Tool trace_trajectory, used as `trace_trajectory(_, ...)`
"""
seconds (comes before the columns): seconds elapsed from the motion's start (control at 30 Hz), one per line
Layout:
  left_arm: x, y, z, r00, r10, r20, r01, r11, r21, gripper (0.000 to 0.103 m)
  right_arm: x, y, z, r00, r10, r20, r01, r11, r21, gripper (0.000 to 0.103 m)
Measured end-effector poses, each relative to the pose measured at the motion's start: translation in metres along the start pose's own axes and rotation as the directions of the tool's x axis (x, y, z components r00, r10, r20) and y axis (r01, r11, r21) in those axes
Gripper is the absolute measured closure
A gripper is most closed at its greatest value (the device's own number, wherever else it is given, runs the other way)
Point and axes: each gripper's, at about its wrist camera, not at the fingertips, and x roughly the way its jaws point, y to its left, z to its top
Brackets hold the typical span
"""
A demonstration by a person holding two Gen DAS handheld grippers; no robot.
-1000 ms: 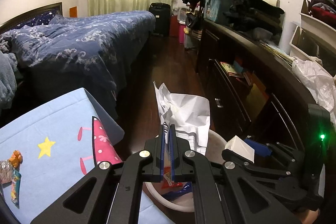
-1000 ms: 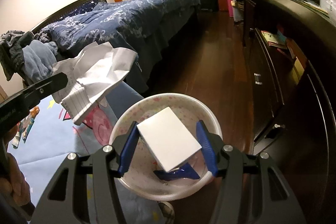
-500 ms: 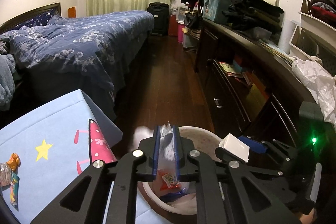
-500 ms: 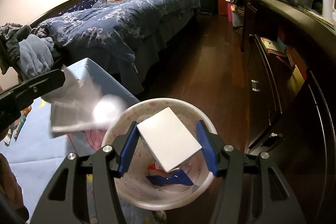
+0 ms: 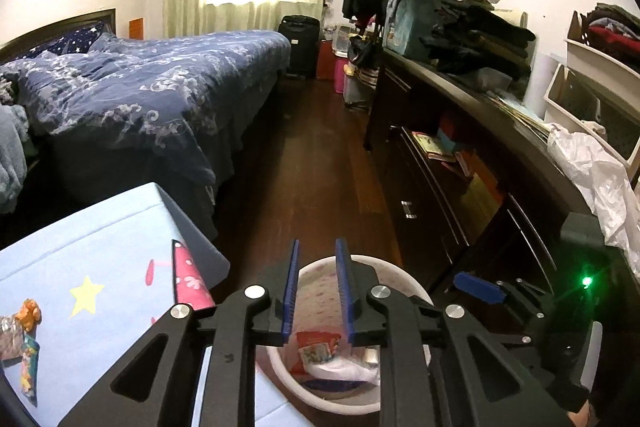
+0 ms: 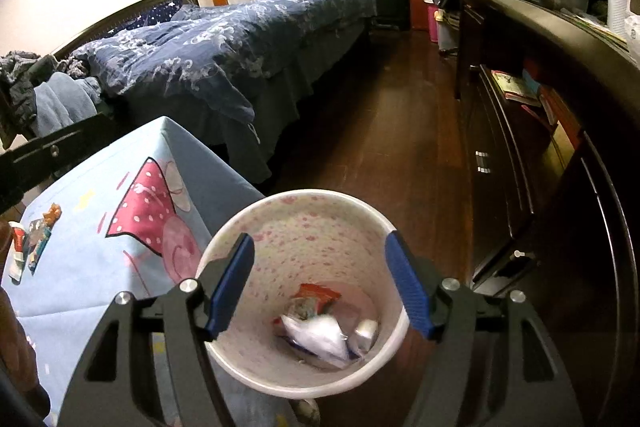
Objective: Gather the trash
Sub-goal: 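Move both open tools back over the table toward the remaining items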
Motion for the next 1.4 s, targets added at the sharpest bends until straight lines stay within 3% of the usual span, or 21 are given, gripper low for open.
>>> trace_trajectory(0.13,-0.012,0.007,-0.004,1.000,0.025,0.008,-0.025,1.000,-0.009,0.075,-0.013,0.009,0.001,1.000,0.022,0.014,-0.022,1.000,0.000,0.032)
trace_trajectory(0.2,-0.020,0.011,-0.007,0.999,0.050,0.020,-0.050,0.999,-0.007,0.055,-0.022,0.018,0.002,0.999,0.040,0.027,-0.040,0.999,-0.008,0.029)
trace_trajectory(0.3,-0.034,0.018,-0.011,0.994,0.101,0.052,-0.101,0.995,-0.009,0.033,-0.034,0.035,0.002,0.997,0.070,0.038,-0.069,0.997,-0.026,0.028)
trace_trajectory(0.47,-0.061,0.042,-0.023,0.970,0.238,0.057,-0.237,0.971,-0.025,0.026,-0.049,0.072,-0.001,0.991,0.126,0.037,-0.124,0.991,-0.057,0.023)
trace_trajectory(0.63,-0.092,0.082,-0.040,0.935,0.350,0.050,-0.346,0.935,-0.079,0.023,-0.052,0.115,-0.009,0.982,0.189,0.001,-0.188,0.977,-0.099,0.021)
trace_trajectory(0.73,-0.113,0.113,-0.052,0.899,0.436,0.046,-0.429,0.896,-0.111,0.020,-0.052,0.147,-0.014,0.974,0.226,-0.023,-0.227,0.964,-0.141,0.020)
trace_trajectory(1.0,-0.150,0.204,-0.080,0.842,0.539,-0.019,-0.526,0.813,-0.249,0.020,-0.053,0.245,-0.025,0.946,0.314,-0.075,-0.322,0.902,-0.288,0.018)
trace_trajectory(1.2,-0.156,0.258,-0.096,0.836,0.545,-0.066,-0.539,0.790,-0.294,0.020,-0.042,0.294,-0.027,0.936,0.336,-0.106,-0.351,0.870,-0.347,0.017)
trace_trajectory(1.4,-0.150,0.283,-0.103,0.821,0.563,-0.094,-0.566,0.782,-0.262,0.020,-0.019,0.323,-0.025,0.937,0.323,-0.134,-0.350,0.863,-0.364,0.017)
